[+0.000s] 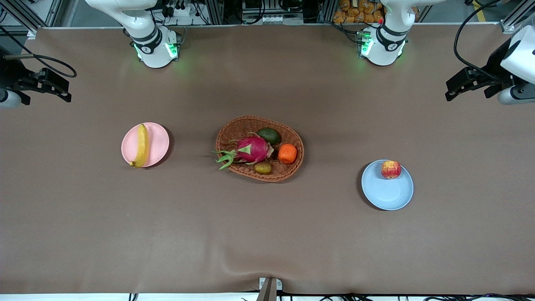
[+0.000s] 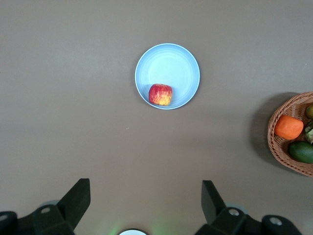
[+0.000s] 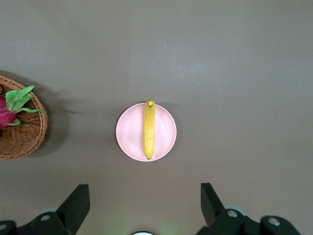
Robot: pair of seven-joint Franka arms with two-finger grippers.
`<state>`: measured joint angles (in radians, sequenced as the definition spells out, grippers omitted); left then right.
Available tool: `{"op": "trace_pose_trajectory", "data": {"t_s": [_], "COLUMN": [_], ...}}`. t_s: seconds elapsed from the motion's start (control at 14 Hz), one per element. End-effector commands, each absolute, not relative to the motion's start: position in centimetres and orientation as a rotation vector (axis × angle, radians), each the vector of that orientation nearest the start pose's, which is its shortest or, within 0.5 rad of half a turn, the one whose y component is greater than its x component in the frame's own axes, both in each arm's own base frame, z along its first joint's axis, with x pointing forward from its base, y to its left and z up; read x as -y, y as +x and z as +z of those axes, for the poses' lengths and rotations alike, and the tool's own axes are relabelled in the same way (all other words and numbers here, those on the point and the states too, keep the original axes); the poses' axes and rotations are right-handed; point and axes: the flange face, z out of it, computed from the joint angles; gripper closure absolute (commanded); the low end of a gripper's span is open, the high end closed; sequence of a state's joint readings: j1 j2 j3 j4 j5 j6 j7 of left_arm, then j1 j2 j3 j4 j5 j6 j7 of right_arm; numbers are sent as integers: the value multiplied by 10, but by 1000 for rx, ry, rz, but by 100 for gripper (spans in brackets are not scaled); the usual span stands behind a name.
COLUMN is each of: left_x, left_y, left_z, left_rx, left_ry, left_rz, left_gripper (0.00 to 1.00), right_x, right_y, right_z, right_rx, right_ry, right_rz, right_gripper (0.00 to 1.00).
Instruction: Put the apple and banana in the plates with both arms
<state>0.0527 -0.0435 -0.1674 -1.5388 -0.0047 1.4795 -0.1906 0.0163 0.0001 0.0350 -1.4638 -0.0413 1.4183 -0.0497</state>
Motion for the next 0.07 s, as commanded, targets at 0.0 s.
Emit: {"op": "trace_pose_trajectory", "data": {"t_s": [0.0], "left_x": [60], "left_y": [524], "left_z": [661], "left_rx": [103], "left_ry": [-3115], "left_rz": [13], "left_gripper": [0], "right_x": [-34], "right_y": [543], "right_z": [656], "right_rx": [184], "right_ry": [-3181], "right_rz": [72], "right_gripper": [0]}}
